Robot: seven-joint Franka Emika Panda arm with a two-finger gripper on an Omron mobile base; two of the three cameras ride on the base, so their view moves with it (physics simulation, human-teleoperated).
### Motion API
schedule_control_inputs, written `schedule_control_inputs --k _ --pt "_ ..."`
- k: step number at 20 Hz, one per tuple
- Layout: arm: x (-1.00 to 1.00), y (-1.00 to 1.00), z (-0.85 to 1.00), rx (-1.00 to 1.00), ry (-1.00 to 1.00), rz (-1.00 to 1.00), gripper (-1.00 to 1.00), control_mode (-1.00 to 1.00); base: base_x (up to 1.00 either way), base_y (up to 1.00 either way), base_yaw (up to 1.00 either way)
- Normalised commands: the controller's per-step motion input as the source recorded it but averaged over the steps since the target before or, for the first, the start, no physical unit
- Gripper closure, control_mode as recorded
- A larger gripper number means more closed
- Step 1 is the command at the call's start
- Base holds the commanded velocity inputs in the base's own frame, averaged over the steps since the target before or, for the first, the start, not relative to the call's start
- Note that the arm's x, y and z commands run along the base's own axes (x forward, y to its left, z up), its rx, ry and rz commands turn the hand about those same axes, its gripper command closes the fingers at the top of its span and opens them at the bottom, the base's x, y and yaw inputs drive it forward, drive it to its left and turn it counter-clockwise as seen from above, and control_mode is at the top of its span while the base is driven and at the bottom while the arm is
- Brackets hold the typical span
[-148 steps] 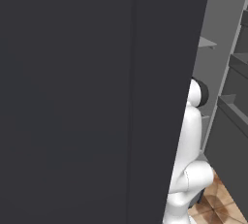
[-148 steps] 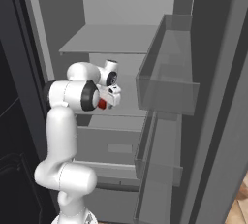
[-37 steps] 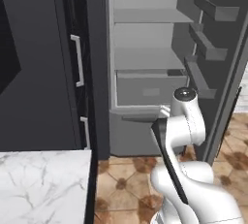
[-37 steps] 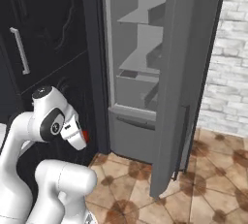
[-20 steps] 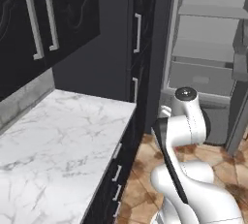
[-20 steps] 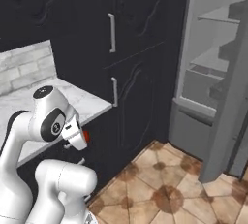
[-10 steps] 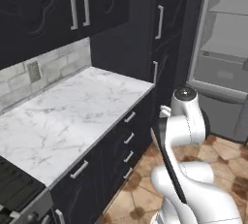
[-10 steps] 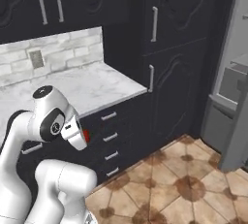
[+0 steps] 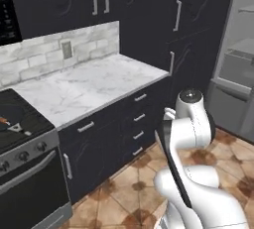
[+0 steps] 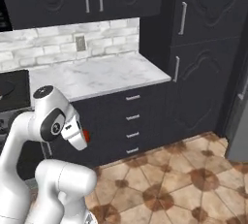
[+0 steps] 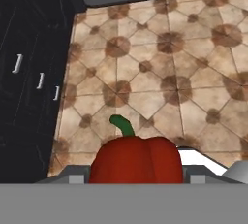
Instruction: Place the cold items (potato and bell pepper) from the fridge in one tupperware on the dining counter. Place the warm items (kebab skewer and hot dog) in the stove area in another tupperware.
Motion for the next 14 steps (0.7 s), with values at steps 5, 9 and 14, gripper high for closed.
schedule_control_inputs --k 5,9,14 --pt "0.0 0.0 0.0 0.0 0.0 0.0 1.0 1.0 -1.0 0.06 0.29" --pt "0.0 0.0 0.0 0.0 0.0 0.0 1.0 1.0 -1.0 0.42 0.25" --pt "0.0 0.0 0.0 0.0 0.0 0.0 1.0 1.0 -0.99 0.56 0.38"
